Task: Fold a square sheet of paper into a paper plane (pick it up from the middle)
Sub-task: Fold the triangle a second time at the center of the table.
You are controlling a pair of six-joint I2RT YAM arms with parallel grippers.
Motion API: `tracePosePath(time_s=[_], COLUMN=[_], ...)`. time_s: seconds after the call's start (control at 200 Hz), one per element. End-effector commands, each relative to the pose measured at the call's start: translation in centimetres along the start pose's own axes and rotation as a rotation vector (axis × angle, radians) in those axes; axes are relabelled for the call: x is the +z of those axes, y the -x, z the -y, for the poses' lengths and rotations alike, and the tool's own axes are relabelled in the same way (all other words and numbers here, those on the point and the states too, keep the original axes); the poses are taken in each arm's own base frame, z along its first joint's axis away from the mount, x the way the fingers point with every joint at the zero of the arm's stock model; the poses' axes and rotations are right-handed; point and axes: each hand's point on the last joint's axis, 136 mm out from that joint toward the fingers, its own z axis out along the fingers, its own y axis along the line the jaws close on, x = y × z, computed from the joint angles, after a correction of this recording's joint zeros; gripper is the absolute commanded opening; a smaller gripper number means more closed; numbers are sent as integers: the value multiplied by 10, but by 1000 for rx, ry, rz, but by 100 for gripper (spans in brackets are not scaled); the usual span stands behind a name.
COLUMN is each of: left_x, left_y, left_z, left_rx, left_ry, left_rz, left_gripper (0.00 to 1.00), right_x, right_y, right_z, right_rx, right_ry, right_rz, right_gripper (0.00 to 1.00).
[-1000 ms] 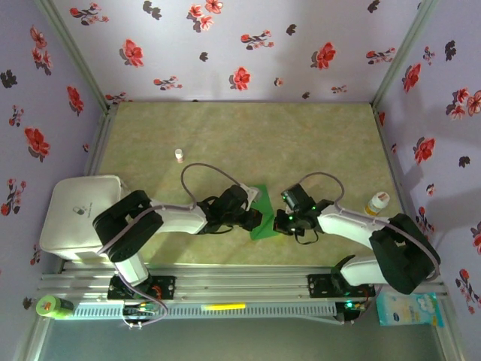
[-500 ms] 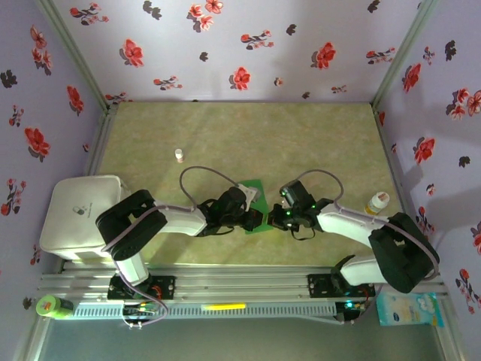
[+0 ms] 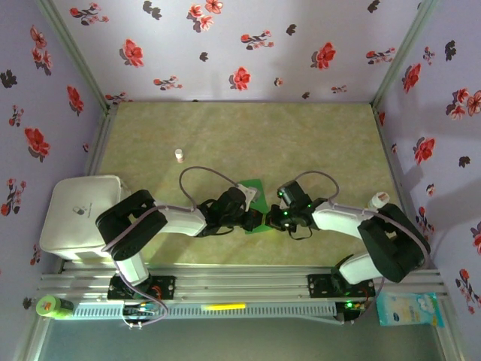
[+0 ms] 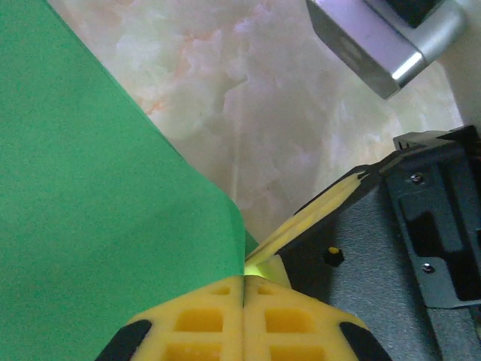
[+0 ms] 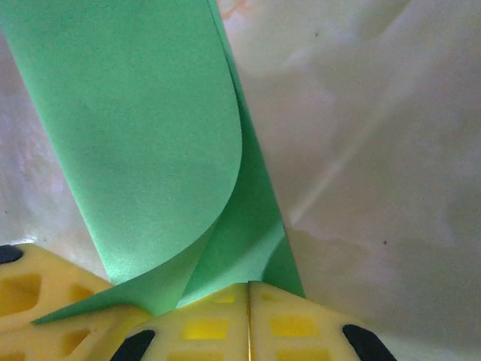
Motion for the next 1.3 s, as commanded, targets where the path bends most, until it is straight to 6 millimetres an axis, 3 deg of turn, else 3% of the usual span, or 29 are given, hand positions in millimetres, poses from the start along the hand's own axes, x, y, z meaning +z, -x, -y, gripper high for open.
tracePosePath(time_s=[0.0,0.175,0.38,0.66,1.295], left_x=[-1,-9,-12,-16,-22], left_y=[-2,6,9,17,15], left_z=[-5,-18,-35,-40,-61], left_rx=[-14,-27,-21,6,46], left_ry=[1,29,75,99,190], left_rz=[5,46,67,85,77], left_gripper=[6,6,6,7,8], right_x=[2,1,4,7,6], right_y=[2,-8,-8,-9,-7], right_z=[5,37,32,32,31], right_rx=[-3,2,1,2,-4], right_ry=[-37,-168,-142,-144,-157], right_rz=[2,-13,-23,-36,-38], right_gripper=[7,6,6,6,6])
